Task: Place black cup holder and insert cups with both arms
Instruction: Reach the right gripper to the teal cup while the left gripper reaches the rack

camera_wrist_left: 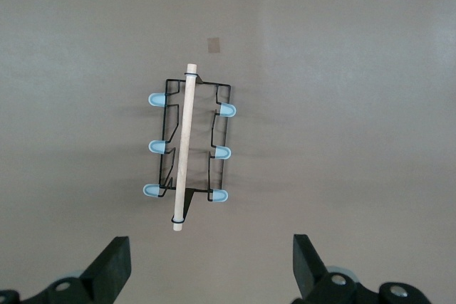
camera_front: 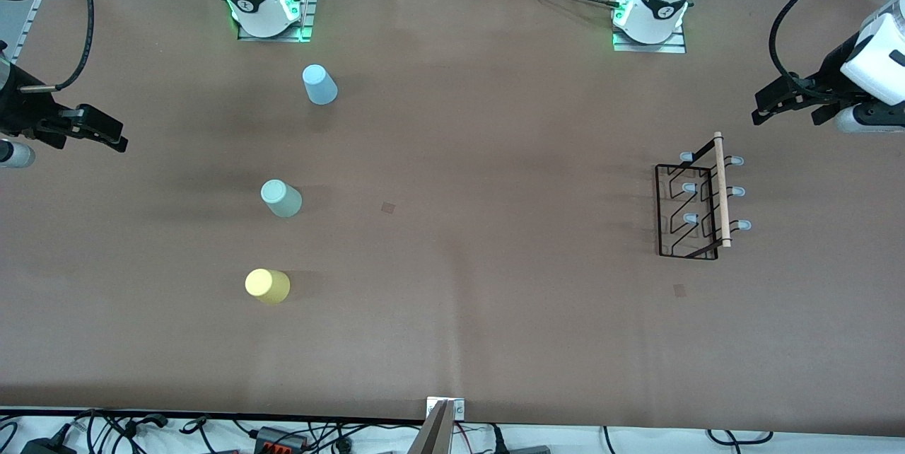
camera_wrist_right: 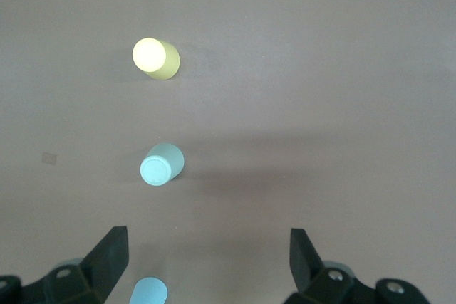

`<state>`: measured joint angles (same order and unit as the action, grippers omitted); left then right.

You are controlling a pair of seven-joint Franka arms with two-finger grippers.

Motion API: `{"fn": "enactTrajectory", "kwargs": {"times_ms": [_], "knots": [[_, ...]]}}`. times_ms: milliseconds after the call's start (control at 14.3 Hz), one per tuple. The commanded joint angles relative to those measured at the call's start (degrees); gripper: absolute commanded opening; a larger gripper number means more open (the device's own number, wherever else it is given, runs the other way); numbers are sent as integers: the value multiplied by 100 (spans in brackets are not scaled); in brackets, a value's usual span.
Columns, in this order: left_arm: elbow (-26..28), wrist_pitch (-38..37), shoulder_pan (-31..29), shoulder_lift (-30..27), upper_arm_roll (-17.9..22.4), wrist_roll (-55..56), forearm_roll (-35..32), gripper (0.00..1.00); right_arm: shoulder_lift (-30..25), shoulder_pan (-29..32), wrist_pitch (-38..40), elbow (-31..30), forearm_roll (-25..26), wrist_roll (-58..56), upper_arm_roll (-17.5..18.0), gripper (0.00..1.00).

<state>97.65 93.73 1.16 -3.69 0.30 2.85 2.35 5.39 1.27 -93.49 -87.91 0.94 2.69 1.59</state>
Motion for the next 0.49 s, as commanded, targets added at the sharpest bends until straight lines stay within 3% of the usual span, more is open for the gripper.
{"fn": "enactTrajectory", "kwargs": {"times_ms": [0,418], "knots": [[-168,-136,51,62,-3,-109,-94,100,-29,22,77,46,-50,3,-10,100],[-168,-144,42,62,31,-109,-94,100,347,-13,130,2,-6,-76,25,100]]}}
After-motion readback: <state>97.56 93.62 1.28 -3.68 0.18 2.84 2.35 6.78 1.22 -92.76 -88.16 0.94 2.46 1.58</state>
